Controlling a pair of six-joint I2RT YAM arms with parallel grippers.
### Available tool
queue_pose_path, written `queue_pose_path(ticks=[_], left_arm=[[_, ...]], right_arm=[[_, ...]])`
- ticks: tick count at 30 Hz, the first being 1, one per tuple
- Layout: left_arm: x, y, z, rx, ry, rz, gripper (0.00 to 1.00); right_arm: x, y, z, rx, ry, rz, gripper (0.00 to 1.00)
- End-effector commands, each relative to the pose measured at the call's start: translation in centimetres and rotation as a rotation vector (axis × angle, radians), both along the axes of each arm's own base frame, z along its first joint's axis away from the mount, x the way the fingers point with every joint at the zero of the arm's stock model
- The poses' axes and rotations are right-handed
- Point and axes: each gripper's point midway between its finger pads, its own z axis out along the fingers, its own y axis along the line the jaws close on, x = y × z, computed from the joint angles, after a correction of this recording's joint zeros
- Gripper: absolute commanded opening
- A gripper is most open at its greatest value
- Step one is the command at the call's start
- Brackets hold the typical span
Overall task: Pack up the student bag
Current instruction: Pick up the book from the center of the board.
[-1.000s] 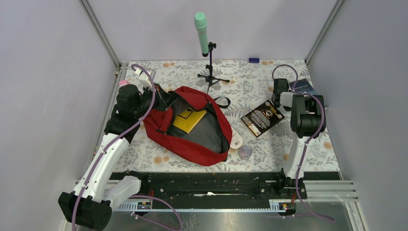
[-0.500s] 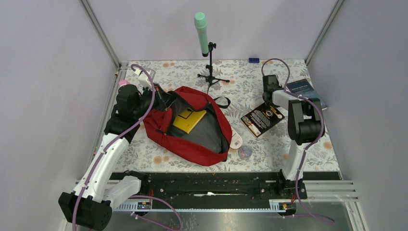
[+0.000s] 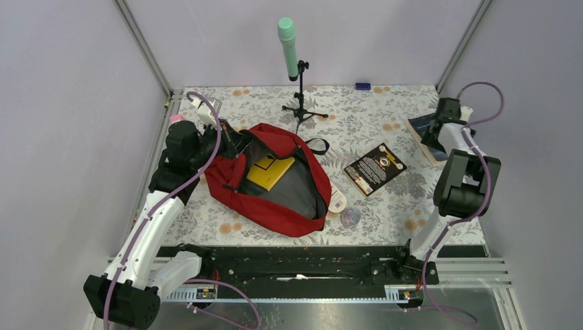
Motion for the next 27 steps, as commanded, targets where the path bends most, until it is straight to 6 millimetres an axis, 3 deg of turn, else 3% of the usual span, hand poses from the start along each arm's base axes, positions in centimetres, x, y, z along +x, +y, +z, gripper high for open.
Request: queue_pose_path(ticks=[1,7,14,20,27], left_arm=[[0.6,-0.2,2.9,-0.036,-0.113,-0.01,0.0],[1.0,-0.2,2.4,-0.029,-0.101,-0.006,0.0],[1.1,-0.3,2.2,-0.027,-0.09,-0.009,0.0],[1.1,-0.2,2.2,-0.024,-0.089,-0.008,0.0],[1.1,-0.2,2.2,-0.03,-0.085,-0.01,0.0]], right_arm=[[-0.2,0.1,-0.8,0.263,-0.105,-0.156,0.99],[0.2,0.2,-2.9,0.53,-0.234,-0.305,0.99],[1.6,0.8,-4.0,0.642,-0.389,-0.446,0.97],[0.4,0.5,-4.6,0.641,-0.48,-0.618,0.97],[-1.5,-1.3,-3.7,0.518,-0.54,-0.675,0.97]])
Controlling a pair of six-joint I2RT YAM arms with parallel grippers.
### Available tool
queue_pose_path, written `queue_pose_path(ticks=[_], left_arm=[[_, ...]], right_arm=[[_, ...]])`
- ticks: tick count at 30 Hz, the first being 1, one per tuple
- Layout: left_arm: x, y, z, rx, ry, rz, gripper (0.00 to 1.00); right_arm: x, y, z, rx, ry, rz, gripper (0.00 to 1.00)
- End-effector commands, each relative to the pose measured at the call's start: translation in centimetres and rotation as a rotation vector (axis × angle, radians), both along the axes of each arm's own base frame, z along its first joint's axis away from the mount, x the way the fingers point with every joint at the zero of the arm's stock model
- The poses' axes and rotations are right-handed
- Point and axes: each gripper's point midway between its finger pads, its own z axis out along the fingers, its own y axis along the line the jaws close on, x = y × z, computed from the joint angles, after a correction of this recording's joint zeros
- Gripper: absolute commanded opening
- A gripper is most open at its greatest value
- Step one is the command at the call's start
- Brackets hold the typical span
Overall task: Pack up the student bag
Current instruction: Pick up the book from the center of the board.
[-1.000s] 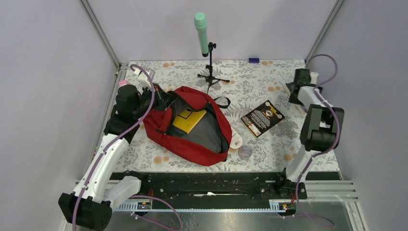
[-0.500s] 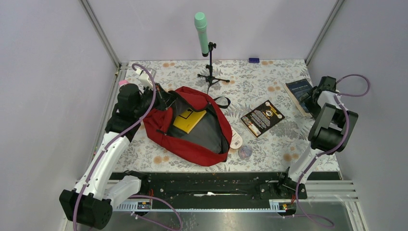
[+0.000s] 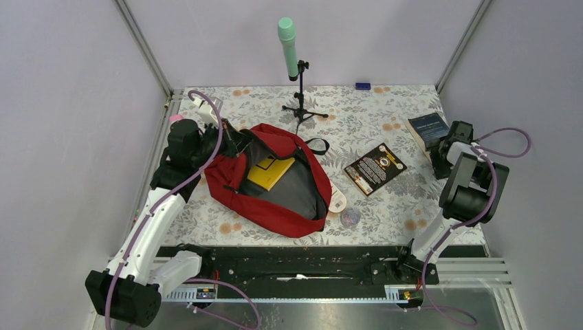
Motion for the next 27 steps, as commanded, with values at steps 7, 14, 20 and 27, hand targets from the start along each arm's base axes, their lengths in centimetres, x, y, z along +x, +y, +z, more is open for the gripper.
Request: queue_pose_path(ticks=[7,14,20,27], left_arm=[[0.2,-0.2,3.5,-0.044,-0.123,-0.02,0.0],[0.2,-0.1,3.7,-0.053,-0.126,-0.021,0.0],[0.3,0.2,3.7,-0.059,-0.123,-0.016,0.0],[0.5,0.5,3.8,-0.069,-0.121,-0.011,0.0]], right_arm=[[-1.3,-2.9,1.6,-0.07,-0.067,-0.145,0.98],[-0.7,-3.8,0.8,-0.026,-0.109,-0.192,0.96],[0.1,-3.9,0.2,0.023,-0.146,-0.23,0.92],[1.3,-3.5,-0.6,0.085,-0.158,-0.24,0.75]])
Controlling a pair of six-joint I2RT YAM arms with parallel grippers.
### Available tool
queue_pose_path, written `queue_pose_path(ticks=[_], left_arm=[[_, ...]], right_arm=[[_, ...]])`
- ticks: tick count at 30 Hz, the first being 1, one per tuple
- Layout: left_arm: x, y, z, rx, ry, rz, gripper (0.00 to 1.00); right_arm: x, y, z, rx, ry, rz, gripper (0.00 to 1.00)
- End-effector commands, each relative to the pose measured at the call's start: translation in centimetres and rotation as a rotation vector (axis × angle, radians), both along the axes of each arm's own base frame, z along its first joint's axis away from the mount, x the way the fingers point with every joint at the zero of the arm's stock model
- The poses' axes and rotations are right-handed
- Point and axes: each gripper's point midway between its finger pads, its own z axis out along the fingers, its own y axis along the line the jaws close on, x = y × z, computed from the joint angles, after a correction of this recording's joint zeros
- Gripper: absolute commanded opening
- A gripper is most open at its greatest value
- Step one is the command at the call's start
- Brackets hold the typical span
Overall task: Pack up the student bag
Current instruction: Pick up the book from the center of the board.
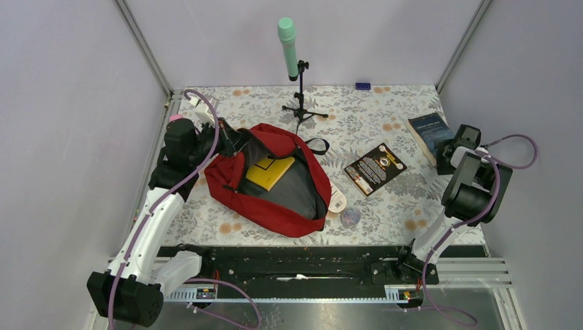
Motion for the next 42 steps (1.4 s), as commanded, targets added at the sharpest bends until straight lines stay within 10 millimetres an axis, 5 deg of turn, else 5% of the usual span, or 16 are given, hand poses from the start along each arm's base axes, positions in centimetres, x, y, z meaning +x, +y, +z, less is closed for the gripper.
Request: queue_pose_path(ticks=[1,12,22,31,42], left_arm=[[0.4,0.0,3.5,-0.044,-0.129,-0.008,0.0],[0.3,0.1,3.7,-0.052,-0.131,-0.011,0.0],[0.4,0.1,3.7,-0.056,-0.13,-0.01,0.0],[0.4,0.2,3.7,-0.057,-0.131,-0.009,0.0],[0.5,0.3,3.6,-0.056,-0.131,-0.005,0.0]], right_arm=[[0.5,-0.9,-0.5,0.067,-0.039,-0.082,0.72],[1.5,-1.6,2.2,0.001,-0.144,-0.077,0.41],[2.4,-1.6,2.5,-0.016,-0.175,-0.032,0.0],[0.4,0.5,3.2,-0.057,-0.17,0.063,0.0],[-4.7,8.5,2.1,-0.063,-0.205,0.128,0.0]])
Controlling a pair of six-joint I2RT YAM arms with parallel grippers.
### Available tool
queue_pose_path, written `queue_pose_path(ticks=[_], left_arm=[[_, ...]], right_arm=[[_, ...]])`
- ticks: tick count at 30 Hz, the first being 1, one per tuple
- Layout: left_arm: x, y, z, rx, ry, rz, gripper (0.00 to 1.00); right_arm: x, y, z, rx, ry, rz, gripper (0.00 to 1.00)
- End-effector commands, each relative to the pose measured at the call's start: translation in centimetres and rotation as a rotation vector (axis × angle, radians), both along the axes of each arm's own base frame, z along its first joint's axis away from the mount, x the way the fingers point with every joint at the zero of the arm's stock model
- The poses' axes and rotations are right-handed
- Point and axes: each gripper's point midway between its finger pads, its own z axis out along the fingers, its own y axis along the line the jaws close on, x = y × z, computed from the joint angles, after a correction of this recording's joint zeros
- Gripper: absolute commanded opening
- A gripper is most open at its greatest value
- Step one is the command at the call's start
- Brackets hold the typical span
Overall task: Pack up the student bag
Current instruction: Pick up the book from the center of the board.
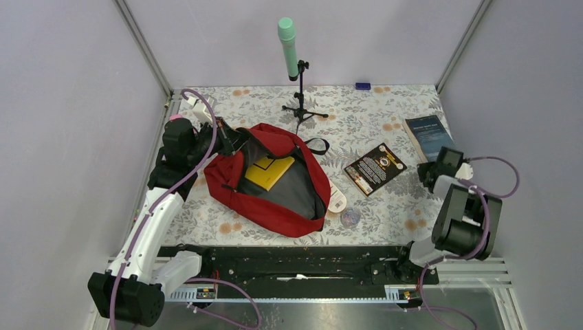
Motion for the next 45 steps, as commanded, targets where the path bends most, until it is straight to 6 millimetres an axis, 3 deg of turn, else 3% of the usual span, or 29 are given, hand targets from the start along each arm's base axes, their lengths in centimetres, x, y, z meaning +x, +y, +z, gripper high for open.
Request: queue_pose_path(ticks=[1,4,6,8,9,11,13,16,17,20,23,27,33,38,45], left_arm=[[0.4,0.0,3.4,-0.032,-0.138,-0.008,0.0],[0.4,0.0,3.2,-0.032,-0.134,-0.007,0.0],[0.4,-0.1,3.3,-0.032,-0.136,-0.009,0.0],[0.3,0.0,3.4,-0.032,-0.138,-0.008,0.0],[0.3,0.0,3.5,-0.031,-0.142,-0.007,0.0],[0.3,0.1,3.6,-0.027,-0.151,-0.001,0.0],[0.3,0.2,3.5,-0.026,-0.148,0.003,0.0],[0.4,0.0,3.4,-0.028,-0.144,-0.003,0.0],[0.4,0.0,3.4,-0.029,-0.141,-0.005,0.0],[0.3,-0.1,3.4,-0.032,-0.139,-0.01,0.0],[0.3,-0.1,3.4,-0.033,-0.138,-0.013,0.0],[0.1,-0.2,3.8,-0.038,-0.147,-0.02,0.0],[-0.1,-0.3,3.9,-0.048,-0.146,-0.028,0.0],[0.0,-0.4,3.8,-0.05,-0.144,-0.028,0.0],[0.1,-0.3,3.6,-0.048,-0.141,-0.027,0.0]], right_arm=[[-0.7,2.2,1.6,-0.048,-0.088,-0.008,0.0],[-1.1,1.5,2.9,-0.127,-0.1,-0.015,0.0],[-0.3,0.4,4.8,-0.218,-0.061,0.031,0.0],[0.1,-0.6,6.0,-0.303,-0.009,0.074,0.07],[0.2,-1.1,6.4,-0.343,0.015,0.087,0.13],[0.6,-1.9,7.1,-0.43,0.053,0.144,0.37],[1.2,-2.3,7.3,-0.49,0.104,0.228,0.55],[2.8,-2.4,6.8,-0.539,0.2,0.405,0.68],[3.2,-2.3,5.8,-0.51,0.249,0.445,0.7],[5.0,-1.2,5.2,-0.439,0.29,0.587,0.7],[5.5,-1.1,5.8,-0.42,0.373,0.651,0.71],[4.4,-2.7,5.0,-0.469,0.534,0.707,0.74],[3.5,-4.0,1.5,-0.652,0.772,0.948,0.77],[4.6,-3.3,0.1,-0.728,0.744,1.039,0.79],[4.6,-4.3,-1.9,-0.756,0.844,1.076,0.79]])
